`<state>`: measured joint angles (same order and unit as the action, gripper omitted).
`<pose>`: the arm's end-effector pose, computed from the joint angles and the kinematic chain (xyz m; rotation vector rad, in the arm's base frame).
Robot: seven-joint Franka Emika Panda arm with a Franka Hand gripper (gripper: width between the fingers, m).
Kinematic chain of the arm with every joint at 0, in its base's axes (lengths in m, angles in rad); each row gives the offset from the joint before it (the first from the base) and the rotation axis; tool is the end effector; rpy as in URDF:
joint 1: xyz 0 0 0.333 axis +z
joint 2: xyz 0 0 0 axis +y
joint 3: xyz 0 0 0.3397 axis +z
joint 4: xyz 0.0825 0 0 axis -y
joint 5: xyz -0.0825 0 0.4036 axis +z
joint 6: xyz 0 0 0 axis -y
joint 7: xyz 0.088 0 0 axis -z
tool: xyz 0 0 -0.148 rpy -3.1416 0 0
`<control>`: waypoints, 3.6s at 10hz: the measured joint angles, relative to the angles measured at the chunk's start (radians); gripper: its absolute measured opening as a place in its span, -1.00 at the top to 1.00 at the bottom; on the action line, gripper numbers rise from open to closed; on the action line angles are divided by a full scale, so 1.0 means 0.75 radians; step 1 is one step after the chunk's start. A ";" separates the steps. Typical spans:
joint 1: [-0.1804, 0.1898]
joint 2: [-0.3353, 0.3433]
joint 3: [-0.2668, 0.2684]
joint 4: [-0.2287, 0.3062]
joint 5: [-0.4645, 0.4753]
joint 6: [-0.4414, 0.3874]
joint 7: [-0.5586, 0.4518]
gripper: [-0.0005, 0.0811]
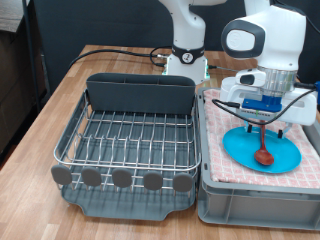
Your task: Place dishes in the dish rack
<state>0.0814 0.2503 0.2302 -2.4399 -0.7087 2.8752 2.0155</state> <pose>0.4837 0.1922 0.1856 -2.6076 1.5086 -0.3889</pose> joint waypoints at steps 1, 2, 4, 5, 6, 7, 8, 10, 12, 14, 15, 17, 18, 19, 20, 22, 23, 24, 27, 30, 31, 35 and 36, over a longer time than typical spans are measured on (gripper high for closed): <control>0.000 0.001 -0.001 0.000 0.000 0.000 0.000 -0.09; 0.000 0.002 -0.002 0.000 0.000 0.000 0.000 -0.09; 0.000 0.005 -0.003 0.000 0.000 0.000 0.007 0.35; 0.000 0.006 -0.003 0.000 0.000 0.001 0.015 0.76; 0.000 0.006 -0.003 0.000 0.000 0.001 0.017 0.76; 0.000 0.006 -0.003 0.000 0.000 0.001 0.017 0.76; 0.000 0.002 -0.003 0.000 0.006 -0.006 0.017 0.76; -0.005 -0.029 0.013 0.000 0.070 -0.048 -0.016 0.76; -0.023 -0.104 0.039 -0.011 0.198 -0.081 -0.106 0.76; -0.051 -0.206 0.068 -0.045 0.418 -0.093 -0.274 0.76; -0.052 -0.259 0.072 -0.058 0.530 -0.124 -0.341 0.76; -0.052 -0.369 0.068 -0.092 0.651 -0.189 -0.335 0.76; -0.053 -0.424 0.063 -0.114 0.658 -0.226 -0.246 0.76; -0.051 -0.478 0.058 -0.141 0.688 -0.231 -0.222 0.76; -0.051 -0.538 0.056 -0.185 0.726 -0.229 -0.222 0.76; -0.057 -0.530 0.057 -0.183 0.703 -0.229 -0.183 0.76; -0.068 -0.536 0.057 -0.187 0.686 -0.248 -0.114 0.76; -0.080 -0.553 0.055 -0.197 0.677 -0.283 -0.047 0.76; -0.100 -0.669 0.023 -0.259 0.683 -0.435 0.057 0.76; -0.103 -0.820 -0.022 -0.337 0.719 -0.560 0.189 0.76; -0.105 -0.871 -0.037 -0.369 0.766 -0.586 0.291 0.76; -0.111 -1.022 -0.076 -0.474 0.806 -0.597 0.475 0.76; -0.112 -1.019 -0.082 -0.473 0.812 -0.620 0.489 0.76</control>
<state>-0.0025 -0.5140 0.1684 -2.7944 -0.1000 2.4098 2.3823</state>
